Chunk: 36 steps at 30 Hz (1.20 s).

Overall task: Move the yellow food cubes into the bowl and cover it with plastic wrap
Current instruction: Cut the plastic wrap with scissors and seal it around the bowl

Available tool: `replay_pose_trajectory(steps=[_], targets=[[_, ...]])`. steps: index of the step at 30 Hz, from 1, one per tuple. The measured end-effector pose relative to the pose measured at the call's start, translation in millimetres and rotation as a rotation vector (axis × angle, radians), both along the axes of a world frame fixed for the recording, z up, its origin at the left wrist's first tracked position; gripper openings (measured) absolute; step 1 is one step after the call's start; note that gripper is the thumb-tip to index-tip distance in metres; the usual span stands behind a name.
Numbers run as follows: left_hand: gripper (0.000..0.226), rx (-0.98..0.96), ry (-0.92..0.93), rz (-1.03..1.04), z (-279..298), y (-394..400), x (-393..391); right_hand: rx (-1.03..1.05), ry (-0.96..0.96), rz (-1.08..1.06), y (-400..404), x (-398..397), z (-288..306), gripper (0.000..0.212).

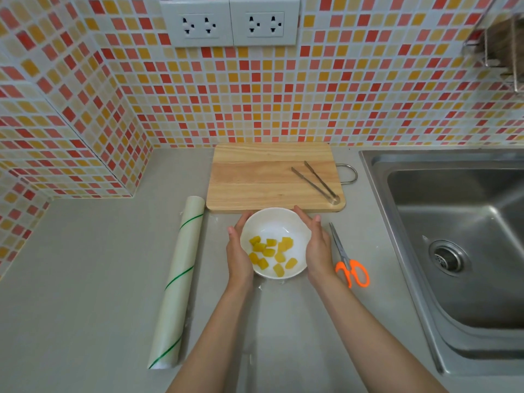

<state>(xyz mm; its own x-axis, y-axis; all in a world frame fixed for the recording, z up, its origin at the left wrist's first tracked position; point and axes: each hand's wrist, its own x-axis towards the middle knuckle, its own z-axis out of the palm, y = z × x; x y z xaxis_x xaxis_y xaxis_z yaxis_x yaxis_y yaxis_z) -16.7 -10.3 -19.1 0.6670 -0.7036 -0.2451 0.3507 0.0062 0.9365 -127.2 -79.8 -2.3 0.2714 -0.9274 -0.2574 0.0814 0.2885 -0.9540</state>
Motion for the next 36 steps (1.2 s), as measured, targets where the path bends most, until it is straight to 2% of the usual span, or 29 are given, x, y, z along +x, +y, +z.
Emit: replay_pose_trajectory(steps=[23, 36], targets=[[0.041, 0.026, -0.074, 0.007, 6.6, 4.1, -2.5, -0.035, -0.004, -0.05, 0.4, 3.0, -2.6, 0.044], [0.039, 0.024, -0.15, -0.036, 8.1, 5.6, 2.2, -0.065, 0.066, -0.042, 2.2, 2.6, 2.9, 0.047]])
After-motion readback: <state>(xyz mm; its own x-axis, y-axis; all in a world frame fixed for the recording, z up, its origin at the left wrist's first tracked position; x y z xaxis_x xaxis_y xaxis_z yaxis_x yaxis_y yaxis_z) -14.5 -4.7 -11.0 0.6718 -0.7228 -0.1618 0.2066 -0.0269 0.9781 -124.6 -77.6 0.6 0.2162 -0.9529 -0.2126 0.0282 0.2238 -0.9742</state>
